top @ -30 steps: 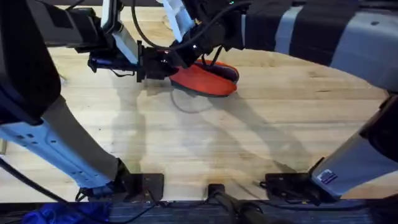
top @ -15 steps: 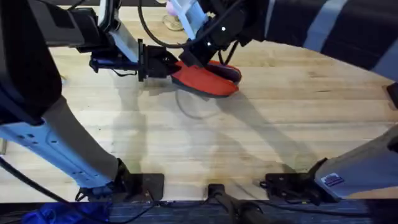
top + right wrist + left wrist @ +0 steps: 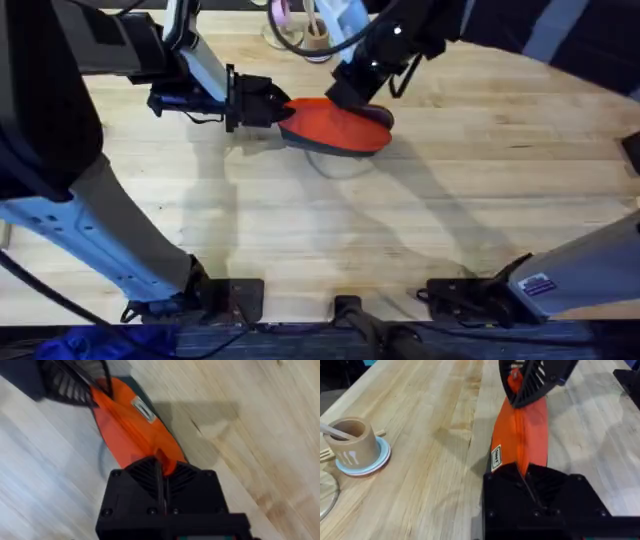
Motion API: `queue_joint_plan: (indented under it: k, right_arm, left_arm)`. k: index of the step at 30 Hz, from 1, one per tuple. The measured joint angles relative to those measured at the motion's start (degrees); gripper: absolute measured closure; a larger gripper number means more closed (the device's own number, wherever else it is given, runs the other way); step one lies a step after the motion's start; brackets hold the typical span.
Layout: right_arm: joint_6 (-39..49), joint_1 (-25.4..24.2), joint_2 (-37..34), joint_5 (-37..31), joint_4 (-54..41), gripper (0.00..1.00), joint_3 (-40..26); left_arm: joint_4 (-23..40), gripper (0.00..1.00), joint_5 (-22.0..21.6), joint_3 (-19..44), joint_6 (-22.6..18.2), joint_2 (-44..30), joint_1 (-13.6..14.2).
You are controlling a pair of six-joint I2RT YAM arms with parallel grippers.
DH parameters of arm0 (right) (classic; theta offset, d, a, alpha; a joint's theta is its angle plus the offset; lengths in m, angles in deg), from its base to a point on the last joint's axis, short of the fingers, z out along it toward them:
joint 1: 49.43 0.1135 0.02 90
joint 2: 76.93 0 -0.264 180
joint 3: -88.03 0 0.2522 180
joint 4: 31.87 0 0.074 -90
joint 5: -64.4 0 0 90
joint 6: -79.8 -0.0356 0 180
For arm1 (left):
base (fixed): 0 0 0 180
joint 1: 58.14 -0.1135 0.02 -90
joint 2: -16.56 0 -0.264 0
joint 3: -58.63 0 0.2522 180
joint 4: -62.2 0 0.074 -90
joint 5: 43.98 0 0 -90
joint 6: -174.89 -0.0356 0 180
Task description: Unzip the bag, pick up the pens from the table one at a time and place them inside, then zip the bag closed.
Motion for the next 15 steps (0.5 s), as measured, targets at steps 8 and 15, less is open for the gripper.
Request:
queue_joint_plan:
  k: [8, 15]
  right_arm:
    - [2.3, -6.2, 0.0, -2.7, -5.2, 0.969, 0.0]
    - [2.5, -12.1, 0.0, -2.9, -7.0, 0.970, 0.0]
  left_arm:
    - [1.3, 0.957, -1.3, 0.0, 0.3, 0.0, -0.4]
    - [1.8, 0.957, -1.3, 0.0, 0.4, 0.0, -0.3]
